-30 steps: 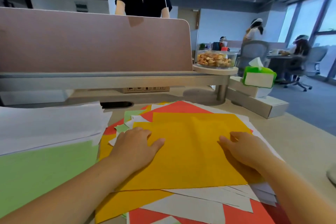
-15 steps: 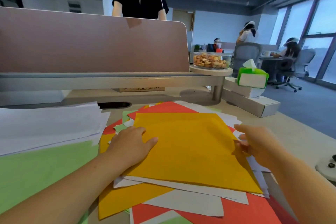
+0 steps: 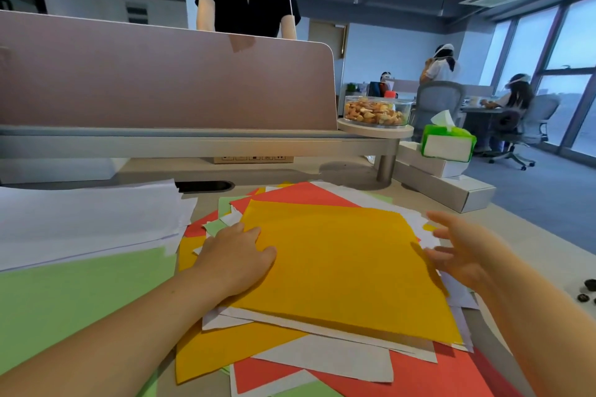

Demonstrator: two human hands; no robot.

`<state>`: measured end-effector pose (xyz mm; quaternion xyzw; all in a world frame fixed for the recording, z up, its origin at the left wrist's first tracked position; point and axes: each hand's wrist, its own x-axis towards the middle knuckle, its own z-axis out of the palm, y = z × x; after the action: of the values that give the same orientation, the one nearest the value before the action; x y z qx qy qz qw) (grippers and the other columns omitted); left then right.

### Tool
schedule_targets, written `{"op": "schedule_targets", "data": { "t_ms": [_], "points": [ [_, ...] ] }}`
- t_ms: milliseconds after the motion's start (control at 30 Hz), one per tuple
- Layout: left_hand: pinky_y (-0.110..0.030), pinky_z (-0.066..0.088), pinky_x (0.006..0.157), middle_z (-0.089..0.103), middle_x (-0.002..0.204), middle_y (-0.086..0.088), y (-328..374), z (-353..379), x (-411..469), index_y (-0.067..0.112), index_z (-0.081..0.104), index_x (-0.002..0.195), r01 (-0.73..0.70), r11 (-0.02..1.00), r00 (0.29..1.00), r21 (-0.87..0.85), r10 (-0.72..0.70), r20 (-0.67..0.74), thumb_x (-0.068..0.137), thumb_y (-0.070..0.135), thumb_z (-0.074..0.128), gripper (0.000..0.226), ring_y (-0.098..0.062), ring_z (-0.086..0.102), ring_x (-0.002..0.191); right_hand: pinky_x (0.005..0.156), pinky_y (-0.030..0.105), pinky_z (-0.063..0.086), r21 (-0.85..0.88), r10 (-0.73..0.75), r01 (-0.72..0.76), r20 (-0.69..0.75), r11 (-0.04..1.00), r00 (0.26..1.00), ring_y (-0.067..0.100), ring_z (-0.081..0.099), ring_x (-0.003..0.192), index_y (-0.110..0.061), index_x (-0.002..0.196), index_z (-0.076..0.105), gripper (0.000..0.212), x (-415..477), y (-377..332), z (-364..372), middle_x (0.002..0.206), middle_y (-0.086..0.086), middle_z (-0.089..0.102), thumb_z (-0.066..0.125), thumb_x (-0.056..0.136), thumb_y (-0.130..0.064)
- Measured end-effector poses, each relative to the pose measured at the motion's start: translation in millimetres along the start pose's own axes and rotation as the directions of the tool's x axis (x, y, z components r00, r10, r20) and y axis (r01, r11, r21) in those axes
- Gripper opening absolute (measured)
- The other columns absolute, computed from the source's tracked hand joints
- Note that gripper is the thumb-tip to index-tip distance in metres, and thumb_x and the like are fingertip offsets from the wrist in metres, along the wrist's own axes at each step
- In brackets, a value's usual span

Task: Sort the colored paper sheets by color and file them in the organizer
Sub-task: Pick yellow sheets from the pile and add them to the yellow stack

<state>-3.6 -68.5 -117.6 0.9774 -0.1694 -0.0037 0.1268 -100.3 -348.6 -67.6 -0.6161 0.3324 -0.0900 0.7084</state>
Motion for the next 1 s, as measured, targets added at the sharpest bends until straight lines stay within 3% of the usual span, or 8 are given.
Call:
{"op": "schedule_targets", "data": {
  "t_ms": [133,233,400,467,667,833,933,1000],
  "points": [
    [-0.045,0.022,0.116,0.01,0.16,-0.004,0,-1,0,0.026,0.02,0.151,0.025,0.996,1.0,-0.081,-0.024,0.014,0.095,0.052,0.04,0.065,-0.028,0.017,0.145,0.062,0.032,0.057,0.208,0.022,-0.019,-0.013,0.978,1.0,0.035,0.055,0.093,-0.011,0.144,0.029,0.06,0,-3,-3,0.148,0.021,0.029,0.057,0.092,-0.018],
    [-0.04,0.029,0.111,0.02,0.158,-0.002,-2,-1,-1,0.025,0.026,0.149,0.018,0.984,0.999,-0.177,-0.023,-0.027,0.092,0.053,0.047,0.067,-0.025,0.026,0.142,0.088,0.032,0.051,0.243,0.107,-0.125,0.086,0.962,0.99,0.027,0.059,0.07,-0.012,0.142,0.034,0.065,1,3,-1,0.136,0.019,0.046,0.064,0.086,-0.025],
    [-0.035,0.034,0.107,0.031,0.153,0.0,-3,-3,-3,0.024,0.031,0.147,-0.023,0.979,0.997,-0.203,0.008,-0.078,0.091,0.052,0.05,0.065,-0.02,0.034,0.137,0.082,0.047,0.051,-0.059,0.111,-0.102,0.178,0.993,0.978,0.038,0.061,0.102,-0.01,0.111,0.06,0.034,-3,13,6,0.121,0.019,0.061,0.062,0.086,-0.032],
    [-0.035,0.034,0.107,0.034,0.151,0.001,-3,-4,-4,0.025,0.034,0.146,-0.033,0.976,0.996,-0.216,0.015,-0.085,0.091,0.052,0.051,0.064,-0.02,0.035,0.136,0.065,0.04,0.056,-0.138,0.084,-0.058,0.188,0.989,0.979,0.036,0.064,0.09,-0.008,0.106,0.06,0.027,-7,14,10,0.108,0.019,0.066,0.065,0.085,-0.024],
    [-0.03,0.036,0.103,0.042,0.146,0.0,-1,-9,-5,0.022,0.043,0.14,-0.054,0.938,0.988,-0.342,0.0,-0.157,0.093,0.042,0.054,0.053,-0.018,0.04,0.132,0.05,0.026,0.043,-0.389,-0.035,0.038,0.014,0.92,0.999,0.024,0.052,0.059,0.0,0.082,0.053,0.011,-3,20,16,0.069,0.016,0.056,0.061,0.088,-0.005],
    [-0.03,0.041,0.095,0.051,0.133,0.002,-3,-15,0,0.024,0.054,0.126,-0.079,0.848,0.964,-0.523,-0.067,-0.256,0.093,0.03,0.057,0.034,-0.016,0.047,0.12,0.083,0.052,0.051,-0.281,-0.008,-0.001,-0.03,0.96,1.0,0.042,0.061,0.092,0.0,0.117,0.049,0.03,1,20,11,0.105,0.026,0.061,0.059,0.09,-0.007],
    [-0.022,0.04,0.077,0.052,0.118,0.008,-2,-19,1,0.023,0.056,0.12,-0.054,0.786,0.951,-0.615,-0.148,-0.272,0.094,0.025,0.054,0.025,-0.007,0.046,0.104,0.039,0.029,0.049,-0.198,0.005,-0.01,-0.026,0.98,1.0,0.032,0.06,0.055,-0.001,0.1,0.049,0.009,-6,18,6,0.08,0.021,0.058,0.053,0.094,-0.007],
    [-0.023,0.039,0.067,0.055,0.112,0.005,-3,-17,3,0.023,0.056,0.118,-0.012,0.725,0.949,-0.689,-0.21,-0.238,0.095,0.026,0.053,0.024,-0.01,0.049,0.097,0.035,0.023,0.04,-0.152,-0.004,0.003,-0.008,0.988,1.0,0.03,0.052,0.04,-0.001,0.086,0.048,0.011,-6,17,3,0.068,0.017,0.052,0.05,0.095,-0.006]
  ]
}}
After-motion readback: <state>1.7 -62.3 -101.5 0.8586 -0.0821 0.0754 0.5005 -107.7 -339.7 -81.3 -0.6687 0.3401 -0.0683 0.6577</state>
